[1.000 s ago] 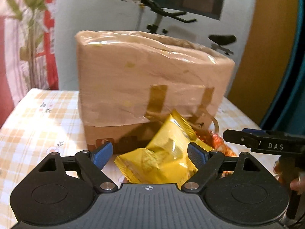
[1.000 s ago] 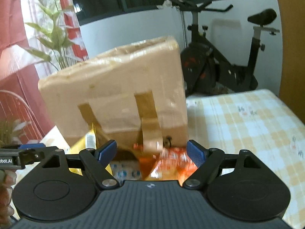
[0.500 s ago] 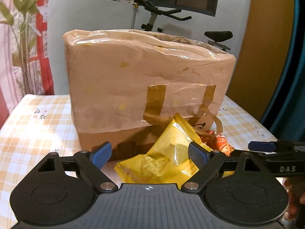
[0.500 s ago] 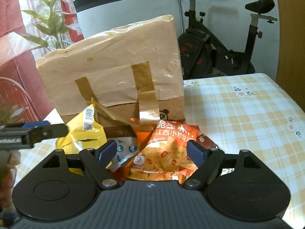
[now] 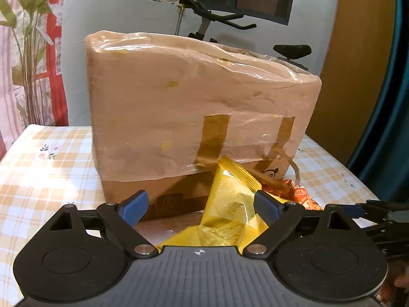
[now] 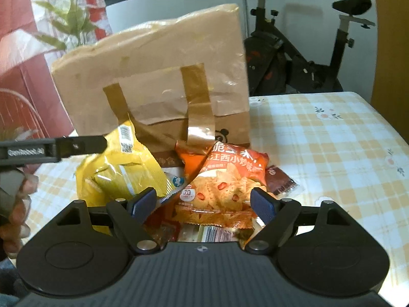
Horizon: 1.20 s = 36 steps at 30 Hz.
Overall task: Organize snacks
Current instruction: 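Grasp the yellow chip bag with the left gripper while the right gripper returns to the pile, then grasp a small clear-wrapped pastry with the right gripper while the left gripper lifts the yellow bag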
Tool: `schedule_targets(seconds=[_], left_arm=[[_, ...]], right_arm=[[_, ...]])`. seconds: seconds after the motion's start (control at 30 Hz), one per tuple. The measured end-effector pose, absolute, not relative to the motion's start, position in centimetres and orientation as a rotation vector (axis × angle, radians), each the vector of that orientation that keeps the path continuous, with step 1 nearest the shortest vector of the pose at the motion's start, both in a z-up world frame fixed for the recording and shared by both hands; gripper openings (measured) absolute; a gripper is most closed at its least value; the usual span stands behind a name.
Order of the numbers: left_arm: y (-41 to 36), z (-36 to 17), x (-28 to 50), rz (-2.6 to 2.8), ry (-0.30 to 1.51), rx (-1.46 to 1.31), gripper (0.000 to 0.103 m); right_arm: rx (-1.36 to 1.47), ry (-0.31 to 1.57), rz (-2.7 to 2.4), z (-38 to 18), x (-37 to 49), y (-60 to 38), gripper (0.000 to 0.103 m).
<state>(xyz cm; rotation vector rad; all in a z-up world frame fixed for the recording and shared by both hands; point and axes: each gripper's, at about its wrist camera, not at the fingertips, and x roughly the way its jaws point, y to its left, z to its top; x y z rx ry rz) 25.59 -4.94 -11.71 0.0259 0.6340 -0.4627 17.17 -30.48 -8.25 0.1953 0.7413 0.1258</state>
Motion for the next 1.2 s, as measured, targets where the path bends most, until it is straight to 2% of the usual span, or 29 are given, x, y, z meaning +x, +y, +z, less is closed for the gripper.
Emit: schedule_targets(seconds=[0.27, 0.5, 0.63, 0.8, 1.2], left_arm=[[-4.4, -11.5, 25.2, -0.578, 0.673, -0.008, 0.091], [-6.7, -13.2, 24.8, -0.59, 0.719, 0.078, 0.091], [-6.5, -14.3, 25.6, -0.558, 0.757, 0.041, 0.086], [-5.3, -13.8, 25.1, -0.491, 0.714, 0.005, 0.08], [-1.9, -11.6, 22.5, -0.345, 0.599, -0.111, 0.08]], right_arm=[[0.14, 0.725, 0.168, -8.7, 19.3, -29.0, 0.083], [0.115, 0.719, 0.175, -8.8, 19.7, -28.5, 0.083], [0.129, 0.723, 0.154, -8.9, 19.3, -29.1, 0.083], [0.153, 0.72, 0.116, -9.1, 18.3, -30.2, 0.083], [0.222, 0.692, 0.039, -8.8, 17.6, -32.3, 0.083]])
